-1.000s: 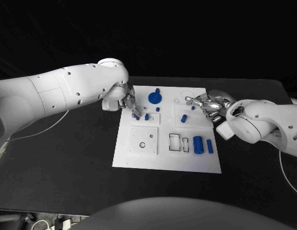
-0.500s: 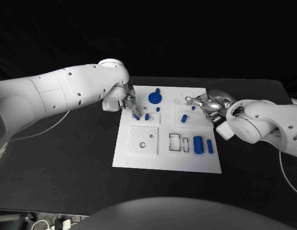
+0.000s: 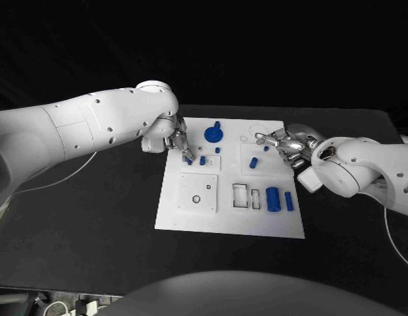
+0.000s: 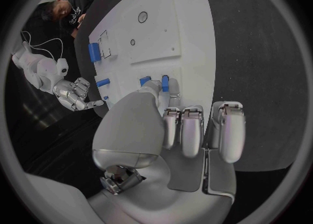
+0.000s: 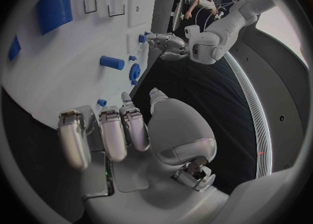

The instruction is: Assemble the parts on the task board

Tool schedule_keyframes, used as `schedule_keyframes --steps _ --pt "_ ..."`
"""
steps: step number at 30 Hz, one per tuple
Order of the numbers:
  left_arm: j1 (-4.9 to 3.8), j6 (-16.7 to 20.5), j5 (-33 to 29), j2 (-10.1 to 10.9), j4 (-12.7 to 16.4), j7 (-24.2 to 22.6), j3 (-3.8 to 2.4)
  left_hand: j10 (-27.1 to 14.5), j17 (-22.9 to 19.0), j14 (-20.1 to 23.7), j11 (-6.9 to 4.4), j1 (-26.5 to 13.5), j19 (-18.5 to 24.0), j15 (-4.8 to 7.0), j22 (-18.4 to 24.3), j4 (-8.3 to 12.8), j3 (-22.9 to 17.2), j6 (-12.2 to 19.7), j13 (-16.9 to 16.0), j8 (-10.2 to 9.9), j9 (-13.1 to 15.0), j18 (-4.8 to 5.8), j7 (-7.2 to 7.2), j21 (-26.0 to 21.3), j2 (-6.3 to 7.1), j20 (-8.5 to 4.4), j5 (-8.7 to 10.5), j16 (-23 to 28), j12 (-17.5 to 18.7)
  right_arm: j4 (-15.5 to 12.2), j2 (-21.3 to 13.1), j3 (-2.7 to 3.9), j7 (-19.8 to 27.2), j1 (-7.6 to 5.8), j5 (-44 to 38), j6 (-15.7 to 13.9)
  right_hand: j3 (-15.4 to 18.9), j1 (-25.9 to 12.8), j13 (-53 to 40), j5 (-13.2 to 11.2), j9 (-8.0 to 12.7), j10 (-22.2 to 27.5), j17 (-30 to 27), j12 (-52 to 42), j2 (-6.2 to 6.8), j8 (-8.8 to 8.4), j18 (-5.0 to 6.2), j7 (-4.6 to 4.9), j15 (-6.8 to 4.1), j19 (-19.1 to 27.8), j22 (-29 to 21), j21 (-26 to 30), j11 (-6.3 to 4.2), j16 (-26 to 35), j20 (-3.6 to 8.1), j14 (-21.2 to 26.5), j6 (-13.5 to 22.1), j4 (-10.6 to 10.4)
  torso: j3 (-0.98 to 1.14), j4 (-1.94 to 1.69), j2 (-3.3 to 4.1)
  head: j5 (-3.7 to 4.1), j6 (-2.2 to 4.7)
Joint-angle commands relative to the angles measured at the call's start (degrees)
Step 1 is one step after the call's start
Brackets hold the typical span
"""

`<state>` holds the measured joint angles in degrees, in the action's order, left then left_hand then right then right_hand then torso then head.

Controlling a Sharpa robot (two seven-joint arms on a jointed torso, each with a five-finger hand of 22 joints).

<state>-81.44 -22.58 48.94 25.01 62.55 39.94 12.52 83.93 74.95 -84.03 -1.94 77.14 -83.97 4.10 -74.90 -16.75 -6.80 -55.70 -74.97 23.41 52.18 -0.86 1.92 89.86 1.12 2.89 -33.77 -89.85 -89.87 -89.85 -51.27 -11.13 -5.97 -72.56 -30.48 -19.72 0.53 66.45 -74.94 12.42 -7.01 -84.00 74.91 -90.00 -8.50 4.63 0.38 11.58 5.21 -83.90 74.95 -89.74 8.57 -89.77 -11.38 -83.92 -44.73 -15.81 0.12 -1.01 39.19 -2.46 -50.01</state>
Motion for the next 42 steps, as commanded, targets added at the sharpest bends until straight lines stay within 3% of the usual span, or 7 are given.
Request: schedule_keyframes --steps 1,21,28,30,32,35,42 --pt "0.09 0.3 0.4 -0.1 0.1 3.3 0.03 6.1 15.1 -6.0 0.27 0.3 -6.0 0.16 -15.1 0.0 -0.5 -0.1 -15.0 0.1 0.0 0.86 -0.38 0.1 -0.54 -0.13 0.16 -0.1 -0.1 -0.1 0.0 0.00 0.0 0.03 -0.4 0.7 0.4 0.4 -15.1 0.4 0.1 -6.0 15.1 0.0 -0.22 0.30 -0.38 1.58 0.40 -6.1 15.1 -0.3 0.53 -0.2 -0.44 -6.1 0.3 0.1 -0.05 0.11 -0.01 -0.01 0.01" --pt "0.09 -0.4 0.5 -0.5 0.0 3.4 0.02 6.1 15.1 -6.0 0.30 0.3 -6.0 0.14 -15.1 0.0 -0.6 0.0 -15.0 0.0 0.1 0.86 -0.34 0.1 -0.52 -0.11 0.32 -0.1 -0.1 -0.2 -0.1 0.00 -0.1 0.03 -0.4 0.6 0.4 0.4 -15.1 0.4 0.1 -6.0 15.1 0.0 -0.22 0.30 -0.38 1.58 0.40 -6.1 15.1 -0.3 0.53 -0.2 -0.44 -6.1 0.3 0.1 -0.03 0.03 -0.03 0.25 0.01" --pt "0.09 -0.7 0.8 -0.6 0.0 3.4 0.02 6.1 15.1 -6.0 0.61 -0.3 -6.0 -0.05 -15.1 -0.1 -0.6 0.9 -15.0 -0.3 0.3 0.86 -0.01 0.1 0.15 0.02 0.85 -0.1 -0.1 -0.2 -0.1 0.00 -0.1 0.03 -0.4 0.6 0.4 0.4 -15.1 0.4 0.1 -6.0 15.1 0.0 -0.22 0.30 -0.38 1.58 0.40 -6.1 15.1 -0.3 0.53 -0.2 -0.44 -6.1 0.3 0.1 -0.02 0.06 -0.03 0.27 0.01" --pt "0.09 -0.9 0.9 -0.7 0.1 3.4 0.02 6.1 15.1 -6.0 0.91 -2.5 -6.0 -0.30 -15.1 -0.1 0.5 1.4 -15.0 -0.4 0.4 0.86 0.31 0.1 0.59 0.17 2.58 -0.1 -0.1 -0.2 -0.1 0.00 -0.1 0.03 -0.4 0.6 0.4 0.4 -15.1 0.4 0.1 -6.0 15.1 0.0 -0.22 0.30 -0.38 1.58 0.40 -6.1 15.1 -0.3 0.53 -0.2 -0.44 -6.1 0.3 0.1 -0.02 0.04 -0.03 0.27 0.01" --pt "0.09 -0.9 1.0 -0.7 0.1 3.5 0.02 6.1 15.1 -6.0 1.14 -5.3 -6.0 -0.62 -15.1 -0.1 2.0 1.7 -15.0 -0.6 0.4 0.86 0.57 0.1 0.96 0.35 6.83 -0.1 -0.1 -0.2 -0.1 0.00 -0.1 0.03 -0.4 0.6 0.4 0.4 -15.1 0.4 0.1 -6.0 15.1 0.0 -0.22 0.30 -0.38 1.58 0.40 -6.1 15.1 -0.3 0.53 -0.2 -0.44 -6.1 0.3 0.1 -0.02 0.02 -0.02 0.30 0.01" --pt "0.10 -0.9 1.1 -0.7 0.1 3.6 0.02 6.1 15.1 -6.0 1.34 -7.7 -6.0 -0.95 -15.1 -0.1 3.6 2.3 -15.0 -0.8 0.3 0.86 0.84 0.1 1.39 0.64 10.58 -0.1 -0.1 -0.2 -0.1 0.00 -0.1 0.03 -0.4 0.6 0.4 0.4 -15.1 0.4 0.1 -6.0 15.1 0.0 -0.23 0.30 -0.38 1.59 0.40 -6.1 15.1 -0.3 0.54 -0.2 -0.44 -6.1 0.3 0.1 0.00 0.02 -0.03 0.27 0.01" --pt "0.12 -1.0 2.0 -0.6 0.3 4.0 0.02 6.1 15.1 -6.0 1.71 -12.2 -6.0 -1.45 -15.1 -0.1 7.2 2.5 -15.0 -0.6 0.4 0.86 1.22 0.1 1.93 1.20 13.63 -0.1 -0.1 -0.1 -0.1 0.00 0.0 0.03 -0.4 0.6 0.4 0.4 -15.1 0.4 0.1 -6.0 15.1 0.0 -0.25 0.31 -0.38 1.60 0.41 -6.1 15.1 -0.3 0.55 -0.2 -0.45 -6.1 0.4 0.1 -0.01 0.05 -0.06 0.20 0.01"
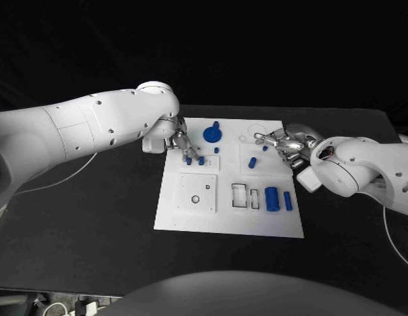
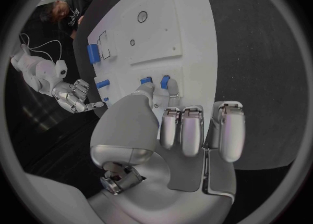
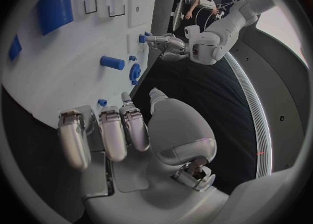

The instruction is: Assemble the parts on the task board

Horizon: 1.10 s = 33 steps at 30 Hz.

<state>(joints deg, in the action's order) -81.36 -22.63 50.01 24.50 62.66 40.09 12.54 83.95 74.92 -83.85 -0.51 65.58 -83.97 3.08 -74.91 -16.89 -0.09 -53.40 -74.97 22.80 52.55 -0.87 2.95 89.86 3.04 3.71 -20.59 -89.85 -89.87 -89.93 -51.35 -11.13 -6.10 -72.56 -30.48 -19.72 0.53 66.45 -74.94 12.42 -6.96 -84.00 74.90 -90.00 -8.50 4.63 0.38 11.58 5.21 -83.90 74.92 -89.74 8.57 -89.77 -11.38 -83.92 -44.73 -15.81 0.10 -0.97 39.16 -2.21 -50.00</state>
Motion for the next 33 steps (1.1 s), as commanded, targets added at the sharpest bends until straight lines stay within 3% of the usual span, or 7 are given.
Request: schedule_keyframes --steps 1,11,15,23,27,30,33 --pt "0.04 -0.9 1.0 0.0 0.2 3.8 0.00 6.0 15.1 -6.2 0.28 -0.8 -6.0 -0.44 -15.1 0.0 0.7 0.2 -15.0 0.1 0.1 0.87 0.20 0.1 -0.04 0.41 0.56 -0.1 -0.1 0.0 0.0 0.00 0.1 0.03 -0.4 0.6 0.4 0.4 -15.1 0.4 0.1 -6.0 15.1 0.0 -0.25 0.31 -0.38 1.60 0.41 -6.1 15.1 -0.3 0.55 -0.2 -0.45 -6.1 0.4 0.1 0.00 0.00 -0.03 -0.05 0.00" --pt "0.07 2.5 2.9 0.7 1.0 3.2 -0.01 6.0 15.1 -6.2 0.02 -3.9 -6.0 -0.33 -15.1 0.0 3.1 -0.9 -15.0 0.9 0.3 0.87 -0.12 0.1 -0.39 0.52 1.39 -0.1 -0.1 0.1 0.0 0.00 0.1 0.04 -0.4 0.8 0.4 0.4 -15.1 0.4 0.1 -6.0 15.1 0.0 -0.25 0.31 -0.38 1.60 0.41 -6.1 15.1 -0.3 0.55 -0.2 -0.45 -6.1 0.4 0.1 -0.02 0.00 -0.02 -0.03 0.00" --pt "0.07 7.0 4.4 1.6 2.1 1.1 -0.05 6.0 15.1 -6.2 -0.09 -5.9 -6.0 -0.22 -15.1 0.0 4.4 -1.3 -15.0 1.2 0.5 0.87 -0.21 0.1 -0.08 0.43 3.93 -0.1 -0.1 0.2 0.0 0.00 0.2 0.04 -0.4 0.8 0.4 0.4 -15.1 0.4 0.1 -6.0 15.1 0.0 -0.25 0.31 -0.38 1.60 0.41 -6.1 15.1 -0.3 0.55 -0.2 -0.45 -6.1 0.4 0.1 -0.04 0.01 -0.02 0.11 0.03" --pt "-0.16 21.0 5.3 4.9 5.4 -6.7 -0.21 6.0 15.1 -6.2 -0.08 -6.7 -6.0 -0.19 -15.1 0.0 5.0 -1.1 -15.0 1.2 0.6 0.87 -0.19 0.1 0.63 0.38 4.93 -0.1 -0.1 0.3 -0.1 -0.01 0.4 0.05 -0.4 0.7 0.4 0.4 -15.1 0.4 0.1 -6.0 15.1 0.0 -0.28 0.31 -0.38 1.61 0.41 -6.1 15.1 -0.3 0.56 -0.2 -0.45 -6.1 0.4 0.0 0.03 -0.10 -0.06 0.39 0.06" --pt "-0.25 33.0 1.2 6.7 7.4 -16.3 -0.19 6.0 15.1 -6.2 0.70 -2.1 -6.0 -0.67 -15.1 0.3 4.4 2.5 -15.0 -0.7 -1.3 0.87 0.62 0.1 -0.29 0.65 4.44 -0.1 -0.1 0.3 -0.2 -0.01 0.8 0.05 -0.4 0.4 0.4 0.4 -15.1 0.4 0.1 -6.0 15.1 0.0 -0.29 0.32 -0.38 1.61 0.41 -6.1 15.1 -0.3 0.56 -0.2 -0.46 -6.1 0.4 0.0 -0.01 -0.04 0.00 0.49 0.25" --pt "-0.27 39.0 -2.2 7.7 8.8 -23.7 -0.17 -2.8 15.1 -6.2 1.20 2.0 -6.0 -1.13 -15.1 0.0 4.1 3.7 -4.4 -2.7 -4.6 0.87 1.37 0.1 -0.82 0.97 2.60 -0.1 11.4 0.3 -0.2 -0.01 1.1 0.05 -0.4 0.1 0.4 0.4 -15.1 0.4 0.1 -6.0 15.1 0.0 -0.29 0.32 -0.38 1.61 0.42 -6.1 15.1 -0.3 0.56 -0.2 -0.46 -6.1 0.4 0.1 -0.03 0.01 -0.01 0.47 0.29" --pt "-0.27 43.4 -5.8 8.7 10.5 -32.4 -0.15 -21.7 15.1 -6.2 1.75 7.0 -6.0 -1.47 -15.1 0.1 3.4 4.0 18.7 -4.6 -8.3 0.87 1.97 0.1 -1.12 1.27 1.03 -0.1 39.1 0.2 -0.3 -0.01 1.6 0.06 -0.4 -0.3 0.4 0.4 -15.1 0.4 0.1 -6.0 15.1 0.0 -0.29 0.32 -0.38 1.60 0.42 -6.1 15.1 -0.3 0.56 -0.2 -0.46 -6.1 0.4 0.1 -0.03 -0.01 0.03 0.52 0.39"
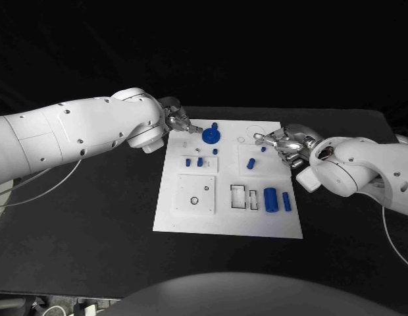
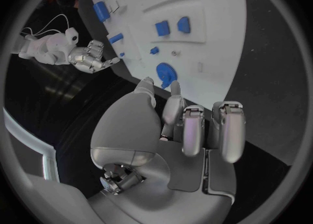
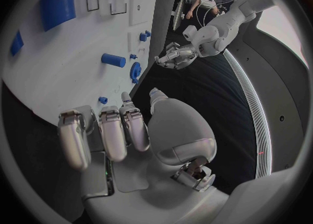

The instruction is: Assemble the parts on the task board

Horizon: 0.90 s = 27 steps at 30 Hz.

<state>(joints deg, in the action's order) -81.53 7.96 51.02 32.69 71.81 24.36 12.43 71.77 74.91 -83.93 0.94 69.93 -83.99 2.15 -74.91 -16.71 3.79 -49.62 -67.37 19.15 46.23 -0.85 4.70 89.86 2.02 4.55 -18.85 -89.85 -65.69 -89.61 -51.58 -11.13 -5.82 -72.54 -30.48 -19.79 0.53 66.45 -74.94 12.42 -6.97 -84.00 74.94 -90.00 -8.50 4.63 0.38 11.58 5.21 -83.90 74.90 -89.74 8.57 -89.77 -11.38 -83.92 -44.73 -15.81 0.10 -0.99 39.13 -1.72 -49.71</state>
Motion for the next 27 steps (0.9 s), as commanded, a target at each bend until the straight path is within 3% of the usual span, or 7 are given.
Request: schedule_keyframes --steps 1,3,5,9,13,18,27 --pt "-0.09 13.5 -7.7 0.7 1.8 -19.2 -0.03 -12.4 15.1 -6.1 0.71 4.8 -6.0 -0.78 -15.1 -0.2 -0.8 0.9 16.3 -2.1 -3.6 0.85 0.53 0.1 0.08 0.53 -1.19 -0.1 21.4 -0.1 0.0 -0.01 1.6 0.04 -0.4 -0.4 0.4 0.4 -15.1 0.4 0.1 -6.0 15.1 0.0 -0.30 0.33 -0.38 1.60 0.42 -6.1 15.1 -0.3 0.56 -0.2 -0.46 -6.1 0.4 0.1 -0.02 0.04 0.06 0.08 0.23" --pt "-0.07 14.2 -8.9 1.1 2.5 -23.3 -0.01 -13.1 15.1 -6.1 2.26 8.5 -6.0 -2.10 -15.1 0.2 -1.7 1.7 25.8 -4.7 -7.8 0.85 2.06 0.1 0.79 1.17 -1.45 -0.1 32.0 -0.1 -0.1 -0.01 2.1 0.04 -0.4 -0.8 0.4 0.5 -15.1 0.4 0.1 -6.0 15.1 0.0 -0.30 0.33 -0.38 1.59 0.42 -6.1 15.1 -0.3 0.55 -0.2 -0.46 -6.1 0.4 0.1 -0.02 0.04 0.05 0.08 0.26" --pt "-0.01 14.2 -9.3 1.1 2.9 -26.0 0.01 -13.9 15.1 -6.1 2.64 11.9 -6.0 -2.87 -15.1 -0.3 -3.0 1.7 33.3 -6.9 -11.5 0.85 3.20 0.1 1.12 1.82 -1.76 -0.1 39.8 -0.2 -0.1 -0.01 2.6 0.04 -0.4 -1.0 0.4 0.5 -15.1 0.4 0.1 -6.0 15.1 0.0 -0.31 0.34 -0.38 1.58 0.42 -6.1 15.1 -0.3 0.55 -0.2 -0.46 -6.1 0.3 0.1 -0.01 0.01 0.08 0.12 0.31" --pt "0.27 12.8 -7.4 0.7 2.7 -28.4 0.06 -16.0 15.1 -6.1 4.27 16.8 -6.0 -3.92 -15.1 -0.2 -4.8 0.6 42.7 -10.0 -17.0 0.85 3.99 0.1 2.11 3.04 0.47 -0.1 48.6 -0.2 -0.1 -0.01 3.4 0.04 -0.4 -1.4 0.4 0.5 -15.1 0.4 0.1 -6.0 15.1 0.0 -0.32 0.36 -0.38 1.57 0.42 -6.1 15.1 -0.3 0.54 -0.2 -0.46 -6.1 0.3 0.1 -0.03 0.08 0.07 0.14 0.32" --pt "0.93 11.0 -0.8 -0.4 1.5 -29.4 0.11 -15.0 15.1 -6.1 4.73 21.6 -6.0 -4.37 -15.1 -0.1 -6.8 -2.3 49.6 -12.2 -21.5 0.85 4.17 0.1 3.02 3.73 6.60 -0.1 53.2 -0.3 -0.1 -0.01 4.0 0.05 -0.5 -1.7 0.4 0.6 -15.1 0.4 0.1 -6.0 15.1 0.0 -0.33 0.38 -0.38 1.56 0.42 -6.1 15.1 -0.3 0.53 -0.2 -0.46 -6.1 0.3 0.1 -0.01 0.10 0.06 0.18 0.41" --pt "1.99 9.5 8.8 -1.7 0.1 -30.0 0.14 -12.4 15.1 -6.1 4.59 24.1 -6.0 -4.20 -15.1 0.0 -8.2 -4.9 55.9 -14.3 -26.1 0.85 3.52 0.1 3.52 3.78 11.99 -0.1 56.2 -0.4 -0.3 -0.01 5.0 0.08 -0.5 -2.6 0.4 0.6 -15.1 0.4 0.1 -6.0 15.1 0.0 -0.33 0.39 -0.38 1.55 0.42 -6.1 15.1 -0.3 0.53 -0.2 -0.46 -6.1 0.3 0.1 -0.05 0.01 0.10 0.40 0.43" --pt "3.55 5.2 18.6 -4.0 -2.3 -29.9 0.14 -10.4 15.1 -6.1 4.94 26.8 -6.0 -4.62 -15.1 0.1 -10.6 -6.7 61.6 -15.4 -30.5 0.85 2.09 0.1 3.31 3.86 15.52 -0.1 58.7 -0.6 -0.5 -0.01 7.9 0.09 -0.4 -5.1 0.5 0.5 -15.1 0.3 0.0 -6.0 15.1 0.0 -0.38 0.45 -0.38 1.44 0.40 -6.1 15.1 -0.3 0.47 -0.2 -0.47 -6.1 0.2 0.0 -0.03 0.03 0.09 0.32 0.24"
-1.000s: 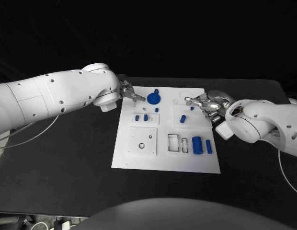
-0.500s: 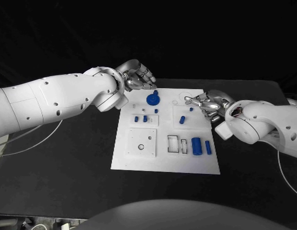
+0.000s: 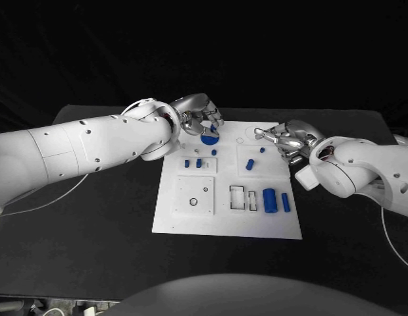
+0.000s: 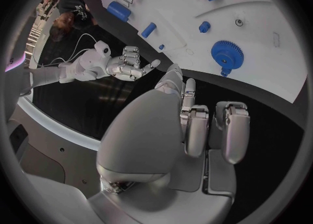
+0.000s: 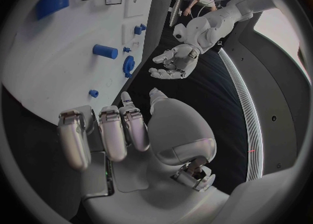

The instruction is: Assemble the parts on the task board

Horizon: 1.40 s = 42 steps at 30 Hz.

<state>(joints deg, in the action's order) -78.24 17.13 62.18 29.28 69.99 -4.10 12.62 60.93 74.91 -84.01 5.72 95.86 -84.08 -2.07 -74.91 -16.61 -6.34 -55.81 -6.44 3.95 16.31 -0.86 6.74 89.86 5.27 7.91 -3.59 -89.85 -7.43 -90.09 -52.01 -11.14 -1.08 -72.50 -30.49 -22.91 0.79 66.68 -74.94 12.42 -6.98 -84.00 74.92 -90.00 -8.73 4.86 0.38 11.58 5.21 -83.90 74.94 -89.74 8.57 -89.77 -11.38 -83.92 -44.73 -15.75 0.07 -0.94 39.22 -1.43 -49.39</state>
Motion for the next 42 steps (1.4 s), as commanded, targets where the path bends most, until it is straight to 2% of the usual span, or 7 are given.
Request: schedule_keyframes --steps 1,15,20,28,42 --pt "0.41 -4.5 8.1 -0.8 -0.7 -1.4 -0.04 0.4 15.1 -6.0 0.11 1.2 -5.9 -0.42 -15.1 0.0 -0.8 -0.7 1.1 -0.2 -0.9 0.86 0.08 0.1 0.06 0.51 0.32 -0.1 0.7 -0.2 0.0 0.00 3.5 0.05 -0.4 -2.3 0.3 0.3 -15.1 0.3 0.0 -6.0 15.1 0.0 -0.17 0.26 -0.38 1.39 0.38 -6.1 15.1 -0.3 0.43 -0.2 -0.46 -6.1 0.2 -0.1 -0.02 0.00 -0.01 0.04 -0.09" --pt "1.75 -8.5 16.5 -2.8 -3.4 -1.0 -0.04 0.5 15.1 -6.0 -0.84 2.8 -5.9 0.26 -15.1 -0.1 -3.0 -2.5 2.9 0.1 -2.6 0.86 0.25 0.1 -0.66 0.30 0.44 -0.1 1.9 -0.2 -0.1 0.00 4.6 0.06 -0.4 -3.6 0.4 0.2 -15.1 0.3 0.0 -6.0 15.1 0.0 -0.24 0.33 -0.38 1.30 0.34 -6.1 15.1 -0.3 0.36 -0.2 -0.44 -6.1 0.1 -0.2 0.03 -0.03 -0.04 0.17 -0.21" --pt "1.86 -10.3 18.1 -3.3 -4.1 -0.6 -0.04 -0.2 15.1 -6.0 -0.97 2.2 -5.9 0.41 -15.1 -0.2 -3.1 -2.6 3.0 -0.1 -3.1 0.86 0.25 0.1 -0.46 0.23 0.59 -0.1 2.5 -0.2 -0.1 0.00 4.5 0.06 -0.4 -3.6 0.4 0.2 -15.1 0.3 0.0 -6.0 15.1 0.0 -0.24 0.34 -0.38 1.30 0.34 -6.1 15.1 -0.3 0.36 -0.2 -0.44 -6.1 0.1 -0.2 0.07 0.01 -0.05 0.09 -0.19" --pt "1.94 -12.3 18.8 -3.8 -4.7 0.3 -0.04 -0.8 15.1 -6.0 -1.22 1.8 -5.9 0.61 -15.1 -0.1 -3.1 -2.3 3.0 -0.3 -3.6 0.86 0.08 0.1 -0.18 0.16 0.68 -0.1 3.0 -0.2 0.0 0.00 4.3 0.06 -0.3 -3.5 0.4 0.2 -15.1 0.3 0.0 -6.0 15.1 0.0 -0.24 0.34 -0.38 1.30 0.34 -6.1 15.1 -0.3 0.36 -0.2 -0.44 -6.1 0.1 -0.2 0.01 0.00 -0.02 0.19 -0.24" --pt "1.99 -14.6 21.0 -5.2 -5.9 1.1 -0.02 -2.0 15.1 -6.0 -2.20 3.9 -5.9 1.52 -15.1 0.1 -5.3 -1.7 2.9 -0.3 -5.1 0.86 -0.79 0.1 -0.51 -0.04 0.67 -0.1 3.6 -0.2 0.0 0.00 4.0 0.06 -0.3 -3.2 0.4 0.2 -15.1 0.3 0.0 -6.0 15.1 0.0 -0.24 0.34 -0.38 1.30 0.34 -6.1 15.1 -0.3 0.36 -0.2 -0.44 -6.1 0.1 -0.2 0.04 0.04 -0.05 0.13 -0.26"
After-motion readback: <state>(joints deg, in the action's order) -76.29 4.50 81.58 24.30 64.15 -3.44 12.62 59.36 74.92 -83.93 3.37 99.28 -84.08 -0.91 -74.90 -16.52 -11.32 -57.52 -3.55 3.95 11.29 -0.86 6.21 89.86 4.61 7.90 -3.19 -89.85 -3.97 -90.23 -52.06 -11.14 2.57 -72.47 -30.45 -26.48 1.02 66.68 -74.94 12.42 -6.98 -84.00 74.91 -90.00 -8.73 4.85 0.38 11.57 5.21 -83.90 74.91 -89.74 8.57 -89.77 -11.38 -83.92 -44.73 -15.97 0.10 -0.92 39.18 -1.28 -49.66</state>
